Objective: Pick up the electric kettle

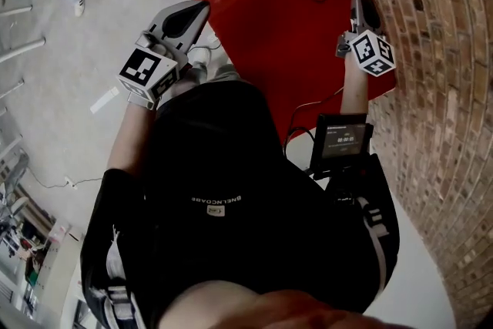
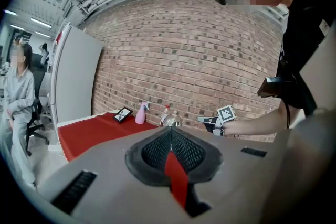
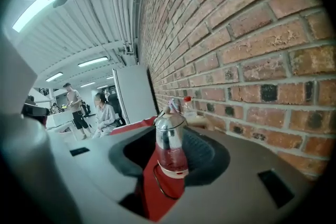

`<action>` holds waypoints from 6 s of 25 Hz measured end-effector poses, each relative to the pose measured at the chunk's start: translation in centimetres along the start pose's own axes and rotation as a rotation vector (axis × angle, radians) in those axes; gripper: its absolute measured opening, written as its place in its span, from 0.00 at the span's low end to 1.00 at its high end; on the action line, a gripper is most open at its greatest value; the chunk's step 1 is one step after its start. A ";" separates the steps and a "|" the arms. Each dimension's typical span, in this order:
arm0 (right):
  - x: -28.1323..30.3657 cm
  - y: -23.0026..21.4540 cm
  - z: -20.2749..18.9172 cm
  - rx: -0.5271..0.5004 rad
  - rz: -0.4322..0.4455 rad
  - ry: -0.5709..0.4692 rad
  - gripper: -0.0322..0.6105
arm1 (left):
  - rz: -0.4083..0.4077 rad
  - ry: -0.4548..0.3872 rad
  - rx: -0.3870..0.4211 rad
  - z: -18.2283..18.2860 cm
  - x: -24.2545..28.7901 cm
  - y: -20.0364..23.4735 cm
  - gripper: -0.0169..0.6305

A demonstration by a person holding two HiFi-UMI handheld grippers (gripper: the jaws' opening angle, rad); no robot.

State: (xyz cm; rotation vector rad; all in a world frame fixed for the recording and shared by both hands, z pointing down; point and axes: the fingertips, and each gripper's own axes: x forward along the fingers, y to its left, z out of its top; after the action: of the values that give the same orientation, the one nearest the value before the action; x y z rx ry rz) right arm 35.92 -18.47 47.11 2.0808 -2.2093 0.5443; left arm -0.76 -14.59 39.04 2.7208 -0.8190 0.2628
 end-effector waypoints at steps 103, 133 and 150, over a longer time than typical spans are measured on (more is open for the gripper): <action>11.1 -12.0 -8.7 0.080 -0.392 0.038 0.37 | 0.201 0.026 -0.206 -5.3 -2.2 1.4 0.04; 11.8 -13.2 -7.5 0.232 -0.467 -0.020 0.18 | 0.193 0.020 -0.209 -5.3 -1.2 0.8 0.04; 10.1 -9.1 -3.0 0.278 -0.375 -0.112 0.18 | 0.114 0.001 -0.175 -4.1 -1.5 1.7 0.04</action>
State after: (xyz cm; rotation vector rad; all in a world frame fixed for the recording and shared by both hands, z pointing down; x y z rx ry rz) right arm 43.36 -27.52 54.70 2.6414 -1.8038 0.7484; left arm -3.28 -13.83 42.91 2.5159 -0.9511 0.2066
